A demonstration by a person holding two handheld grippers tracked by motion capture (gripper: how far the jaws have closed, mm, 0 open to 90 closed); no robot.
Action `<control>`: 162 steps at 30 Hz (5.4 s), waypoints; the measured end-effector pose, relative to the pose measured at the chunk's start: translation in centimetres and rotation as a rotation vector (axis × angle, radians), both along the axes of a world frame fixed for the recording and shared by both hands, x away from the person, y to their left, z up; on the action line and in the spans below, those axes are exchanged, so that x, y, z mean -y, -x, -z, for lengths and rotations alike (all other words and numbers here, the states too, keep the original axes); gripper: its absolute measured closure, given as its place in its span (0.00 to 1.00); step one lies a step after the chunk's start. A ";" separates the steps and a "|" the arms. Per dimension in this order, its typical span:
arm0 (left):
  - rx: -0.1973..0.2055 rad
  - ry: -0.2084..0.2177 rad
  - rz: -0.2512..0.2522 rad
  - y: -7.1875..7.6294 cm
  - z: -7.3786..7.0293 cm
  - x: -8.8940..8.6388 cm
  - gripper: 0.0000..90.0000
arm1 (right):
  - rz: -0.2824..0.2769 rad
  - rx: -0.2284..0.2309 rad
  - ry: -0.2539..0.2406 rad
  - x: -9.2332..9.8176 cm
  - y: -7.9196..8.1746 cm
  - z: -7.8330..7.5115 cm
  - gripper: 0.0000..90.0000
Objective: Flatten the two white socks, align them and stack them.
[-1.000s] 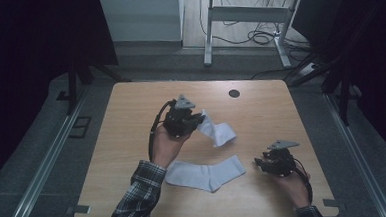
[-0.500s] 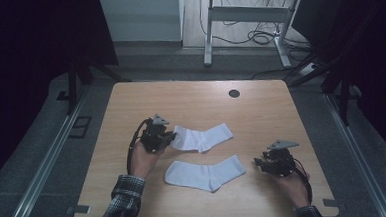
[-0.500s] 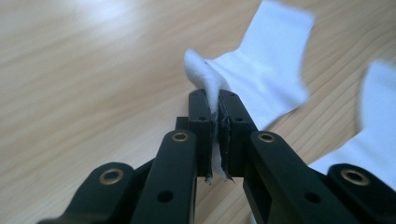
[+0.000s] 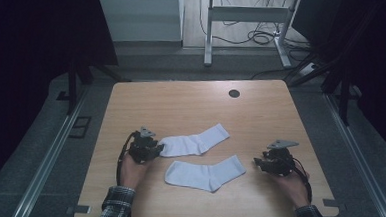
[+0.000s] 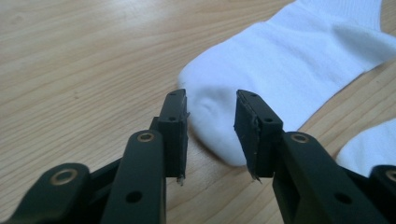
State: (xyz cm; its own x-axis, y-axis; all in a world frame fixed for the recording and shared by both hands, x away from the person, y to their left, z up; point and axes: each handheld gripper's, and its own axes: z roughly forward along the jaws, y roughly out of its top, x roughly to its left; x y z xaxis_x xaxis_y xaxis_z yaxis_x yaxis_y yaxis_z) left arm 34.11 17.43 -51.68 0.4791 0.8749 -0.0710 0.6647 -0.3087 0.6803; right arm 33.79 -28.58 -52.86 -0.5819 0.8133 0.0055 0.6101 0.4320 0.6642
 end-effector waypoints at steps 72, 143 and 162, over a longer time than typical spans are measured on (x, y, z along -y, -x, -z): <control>0.045 0.082 0.062 0.9 -0.3 0.1 0.95 | -0.073 0.054 -0.078 -9.3 -6.7 -2.5 0.88; 0.057 0.031 0.125 8.0 -0.6 2.7 0.55 | -0.124 0.018 -0.051 -5.4 3.1 -3.0 0.67; -0.030 0.026 0.138 6.4 1.8 3.2 0.69 | -0.138 -0.069 -0.058 -6.2 1.5 -0.3 0.75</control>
